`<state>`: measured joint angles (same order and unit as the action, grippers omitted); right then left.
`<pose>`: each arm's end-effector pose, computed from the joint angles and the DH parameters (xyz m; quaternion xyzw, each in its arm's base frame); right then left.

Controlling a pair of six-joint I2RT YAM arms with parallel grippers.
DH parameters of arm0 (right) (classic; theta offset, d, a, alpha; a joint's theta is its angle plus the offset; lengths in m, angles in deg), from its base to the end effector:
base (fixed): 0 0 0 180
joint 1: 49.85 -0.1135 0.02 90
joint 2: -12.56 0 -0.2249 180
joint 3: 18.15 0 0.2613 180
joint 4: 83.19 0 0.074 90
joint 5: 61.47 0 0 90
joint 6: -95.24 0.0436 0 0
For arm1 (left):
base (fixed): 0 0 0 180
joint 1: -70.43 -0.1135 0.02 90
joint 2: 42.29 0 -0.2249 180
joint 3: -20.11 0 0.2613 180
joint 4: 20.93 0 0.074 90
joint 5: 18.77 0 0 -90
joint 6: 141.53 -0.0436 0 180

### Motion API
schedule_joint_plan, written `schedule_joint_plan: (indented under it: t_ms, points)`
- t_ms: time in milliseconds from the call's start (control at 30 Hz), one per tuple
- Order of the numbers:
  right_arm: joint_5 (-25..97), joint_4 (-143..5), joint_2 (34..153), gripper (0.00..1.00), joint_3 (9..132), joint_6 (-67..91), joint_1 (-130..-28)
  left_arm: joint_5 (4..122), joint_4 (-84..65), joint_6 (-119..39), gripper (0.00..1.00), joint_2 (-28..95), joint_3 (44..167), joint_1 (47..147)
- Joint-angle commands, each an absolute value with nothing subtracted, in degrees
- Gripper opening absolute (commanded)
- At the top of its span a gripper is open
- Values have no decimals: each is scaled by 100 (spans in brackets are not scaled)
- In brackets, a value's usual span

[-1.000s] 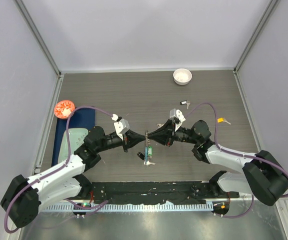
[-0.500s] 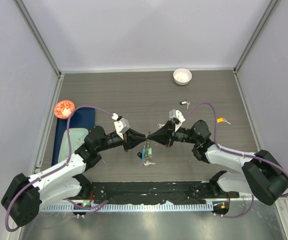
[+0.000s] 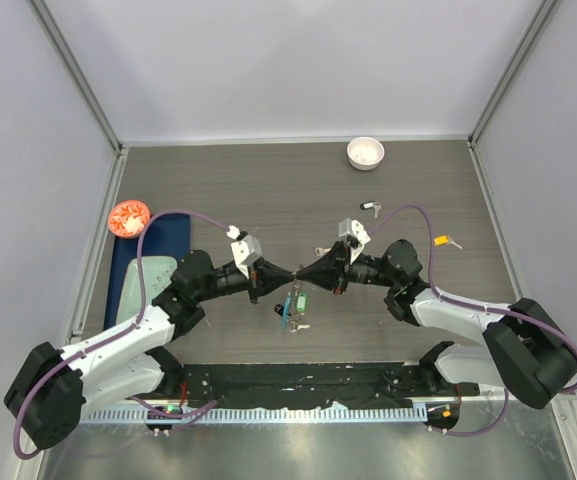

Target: Put the keys on the keyring

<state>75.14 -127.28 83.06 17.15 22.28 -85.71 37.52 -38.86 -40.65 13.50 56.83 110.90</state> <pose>0.1931 0.1787 0.1909 -0.3942 0.5399 0.5411 0.5102 0.1751 -0.1812 0.2119 0.3708 0.6089 -0.4769 0.5141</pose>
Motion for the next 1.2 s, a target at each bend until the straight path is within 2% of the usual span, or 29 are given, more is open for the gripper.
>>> schedule_joint_plan:
  t_ms: [0,33,133,167,267,333,367,433,700,833,933,1000,1033,1167]
  points:
    - [7494,-13232,8235,1,1894,2334,-8580,3564,-4114,-4089,0,1387,5905,11113]
    - [7459,-13214,8209,2,1894,2387,-8588,3572,-4097,-4115,0,1378,5905,11113]
    - [7257,-12838,8016,26,1990,2449,-8580,3721,-3913,-4264,0,1326,5931,11113]
    - [7083,-12654,7945,42,2026,2449,-8580,3791,-3790,-4300,0,1247,5923,11113]
    - [6513,-11556,7585,64,2254,2362,-8536,4108,-3719,-4362,0,1098,5844,11104]
    - [5950,-10344,7287,75,2560,2352,-8527,4441,-3701,-4362,0,1018,5817,11104]
    - [5512,-10001,7198,87,2658,2413,-8527,4564,-3640,-4362,0,974,5808,11104]
    - [5149,-9349,7066,99,2799,2502,-8518,4828,-3587,-4362,0,930,5773,11104]
    - [3189,-8331,6995,98,2878,1766,-8492,5400,-3675,-4099,0,527,5396,11112]
    - [2880,-7985,7583,84,3195,1378,-8378,6067,-3307,-3931,0,263,5360,11104]
    - [2671,-8116,8049,80,3204,1167,-8308,6419,-3130,-3826,0,104,5299,11121]
    - [2756,-8405,8364,76,3143,1035,-8290,6499,-3183,-3799,0,104,5289,11113]
    - [2765,-8563,8462,71,3090,912,-8281,6508,-3165,-3790,0,112,5307,11121]
    - [3064,-9337,8989,59,2932,639,-8272,6561,-3060,-3843,0,279,5413,11113]
